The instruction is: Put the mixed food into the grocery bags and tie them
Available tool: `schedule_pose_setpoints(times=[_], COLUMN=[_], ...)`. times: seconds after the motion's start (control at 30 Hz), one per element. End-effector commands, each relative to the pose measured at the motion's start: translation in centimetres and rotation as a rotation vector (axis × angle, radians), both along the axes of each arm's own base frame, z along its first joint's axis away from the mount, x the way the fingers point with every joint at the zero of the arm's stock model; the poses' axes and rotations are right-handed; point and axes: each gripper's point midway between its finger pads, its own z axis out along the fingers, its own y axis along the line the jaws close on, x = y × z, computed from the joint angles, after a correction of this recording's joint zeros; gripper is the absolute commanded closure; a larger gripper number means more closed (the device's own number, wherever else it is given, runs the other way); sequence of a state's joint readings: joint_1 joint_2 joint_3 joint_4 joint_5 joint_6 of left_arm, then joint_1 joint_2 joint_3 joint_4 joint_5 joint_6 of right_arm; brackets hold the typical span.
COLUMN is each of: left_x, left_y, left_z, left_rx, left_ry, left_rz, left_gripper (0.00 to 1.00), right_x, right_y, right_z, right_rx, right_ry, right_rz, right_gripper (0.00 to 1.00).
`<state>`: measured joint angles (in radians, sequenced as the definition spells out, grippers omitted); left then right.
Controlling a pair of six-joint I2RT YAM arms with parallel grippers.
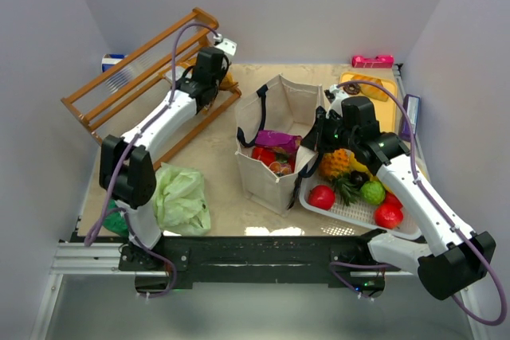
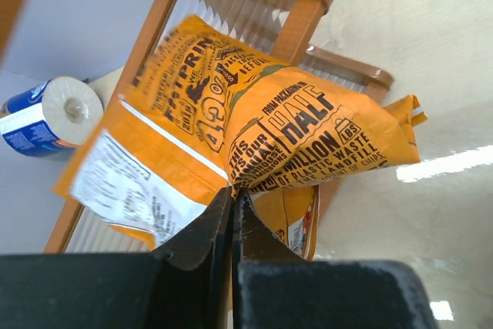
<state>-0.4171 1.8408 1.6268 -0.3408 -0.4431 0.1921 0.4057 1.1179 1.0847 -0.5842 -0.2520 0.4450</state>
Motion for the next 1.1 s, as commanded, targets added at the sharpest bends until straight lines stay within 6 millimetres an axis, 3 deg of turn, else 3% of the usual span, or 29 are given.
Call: schedule_pose_setpoints(times=[0.0, 0.03, 0.07, 0.13, 0.23, 0.43, 0.53, 0.67, 0.7, 0.77, 0.8, 0.87, 0.9, 0.93, 1.07], left_x=[-3.5, -4.2, -5.5, -7.2, -11.0, -16.8, -19.4, -21.8, -21.6, -21.7, -20.9, -20.5, -19.9, -20.0, -20.1], left_y=[-1.8, -2.3, -2.4, -4.0, -5.9, -10.7, -13.3, -16.3, -16.8, -17.0, -16.7, -16.2, -16.0, -16.1, -18.0], left_z=[9.7, 10.7, 13.1, 14.8, 19.6, 25.5, 27.2, 26.4, 24.5, 23.8, 21.8, 21.0, 19.1, 18.6, 13.0], left_rx=[-0.178, -0.206, -0.251, -0.323, -0.475, -0.739, -0.875, -1.026, -1.033, -1.059, -1.049, -1.049, -1.038, -1.05, -0.991], left_ry=[-0.182, -0.195, -0.238, -0.252, -0.311, -0.302, -0.265, -0.161, -0.127, -0.132, -0.12, -0.14, -0.123, -0.121, 0.025], left_rz=[-0.067, -0.092, -0.122, -0.222, -0.377, -0.641, -0.752, -0.812, -0.791, -0.768, -0.706, -0.665, -0.624, -0.622, -0.613], left_gripper=[1.0, 1.0, 1.0, 1.0, 1.0, 1.0, 1.0, 1.0, 1.0, 1.0, 1.0, 1.0, 1.0, 1.0, 1.0], right_x=[0.8, 0.8, 0.7, 0.8, 0.9, 0.7, 0.7, 0.6, 0.5, 0.4, 0.2, 0.0, 0.0, -0.1, -0.2], right_y=[0.4, 0.3, 0.3, 0.2, -0.1, -0.5, -0.5, -0.5, -0.6, -0.7, -0.7, -0.8, -0.9, -0.9, -1.0], right_z=[4.5, 4.6, 4.5, 4.4, 4.5, 4.7, 4.5, 4.7, 4.6, 4.7, 4.7, 4.8, 4.9, 4.9, 5.2], right_rx=[0.053, 0.051, 0.049, 0.043, 0.034, 0.022, 0.023, 0.031, 0.03, 0.036, 0.037, 0.039, 0.04, 0.038, 0.041], right_ry=[-0.137, -0.14, -0.14, -0.139, -0.142, -0.145, -0.141, -0.144, -0.145, -0.147, -0.149, -0.151, -0.154, -0.154, -0.159], right_rz=[0.009, 0.007, 0.008, -0.001, -0.013, -0.027, -0.032, -0.033, -0.035, -0.038, -0.037, -0.039, -0.041, -0.043, -0.045], right_gripper=[0.93, 0.93, 0.93, 0.93, 0.93, 0.93, 0.93, 0.93, 0.93, 0.93, 0.93, 0.93, 0.93, 0.93, 0.93])
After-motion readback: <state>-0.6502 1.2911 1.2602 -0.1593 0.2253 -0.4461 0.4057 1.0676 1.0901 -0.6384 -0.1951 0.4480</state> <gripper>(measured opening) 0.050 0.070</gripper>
